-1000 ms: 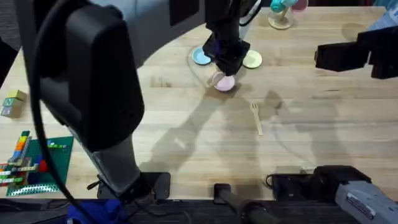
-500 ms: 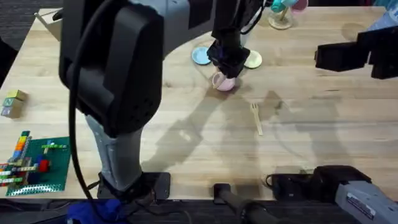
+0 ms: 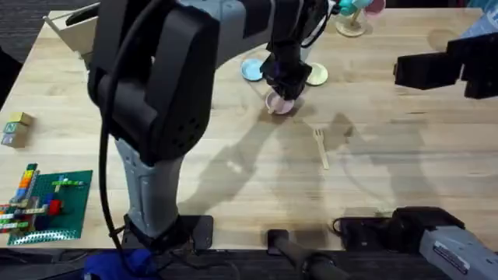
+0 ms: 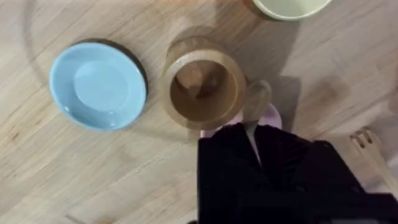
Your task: Pick up a utensil and set it on the pink plate, then put the other utensil in the container.
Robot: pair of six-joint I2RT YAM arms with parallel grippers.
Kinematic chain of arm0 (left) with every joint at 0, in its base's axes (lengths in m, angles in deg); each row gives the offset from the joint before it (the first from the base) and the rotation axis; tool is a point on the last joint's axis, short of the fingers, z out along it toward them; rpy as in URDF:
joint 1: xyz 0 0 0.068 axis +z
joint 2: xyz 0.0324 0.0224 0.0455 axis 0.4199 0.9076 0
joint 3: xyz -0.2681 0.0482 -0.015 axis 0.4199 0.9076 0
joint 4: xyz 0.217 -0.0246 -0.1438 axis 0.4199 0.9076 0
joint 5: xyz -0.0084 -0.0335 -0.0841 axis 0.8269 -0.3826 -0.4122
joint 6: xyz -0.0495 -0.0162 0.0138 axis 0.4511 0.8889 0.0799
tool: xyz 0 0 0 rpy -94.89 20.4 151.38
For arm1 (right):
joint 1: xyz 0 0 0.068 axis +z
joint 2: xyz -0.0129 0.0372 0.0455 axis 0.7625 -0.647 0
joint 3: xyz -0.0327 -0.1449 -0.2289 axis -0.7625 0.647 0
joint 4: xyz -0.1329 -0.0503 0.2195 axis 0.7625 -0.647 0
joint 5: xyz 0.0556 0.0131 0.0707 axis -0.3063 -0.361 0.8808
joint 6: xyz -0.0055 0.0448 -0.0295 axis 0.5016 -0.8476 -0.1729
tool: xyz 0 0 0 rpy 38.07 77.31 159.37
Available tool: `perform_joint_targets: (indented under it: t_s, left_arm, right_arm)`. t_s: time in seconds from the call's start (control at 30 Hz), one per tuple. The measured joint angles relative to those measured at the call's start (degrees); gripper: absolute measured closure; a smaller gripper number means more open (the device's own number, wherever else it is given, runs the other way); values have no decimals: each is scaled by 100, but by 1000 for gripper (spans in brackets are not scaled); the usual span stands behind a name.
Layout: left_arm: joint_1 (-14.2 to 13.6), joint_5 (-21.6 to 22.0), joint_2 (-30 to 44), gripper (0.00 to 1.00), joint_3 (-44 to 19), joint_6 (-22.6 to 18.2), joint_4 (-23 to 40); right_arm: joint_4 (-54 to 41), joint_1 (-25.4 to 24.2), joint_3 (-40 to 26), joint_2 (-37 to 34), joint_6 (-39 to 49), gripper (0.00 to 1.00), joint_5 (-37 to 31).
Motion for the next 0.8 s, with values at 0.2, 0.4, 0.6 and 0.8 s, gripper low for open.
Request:
perform_joint_targets:
  t_s: [0.2, 0.4, 0.6, 0.8]
  left_arm:
    - [0, 0, 87, 811, 0, -2, 2]
    - [0, 0, 87, 788, 0, -1, -2]
    - [0, 0, 87, 722, 0, -1, 14]
    - [0, 0, 85, 592, 0, -6, 150]
  right_arm:
    - [-1, 0, 0, 0, 0, 4, 0]
    - [0, 0, 0, 0, 0, 3, 0]
    - [0, 0, 0, 0, 1, 3, 0]
    - [0, 0, 0, 0, 1, 3, 0]
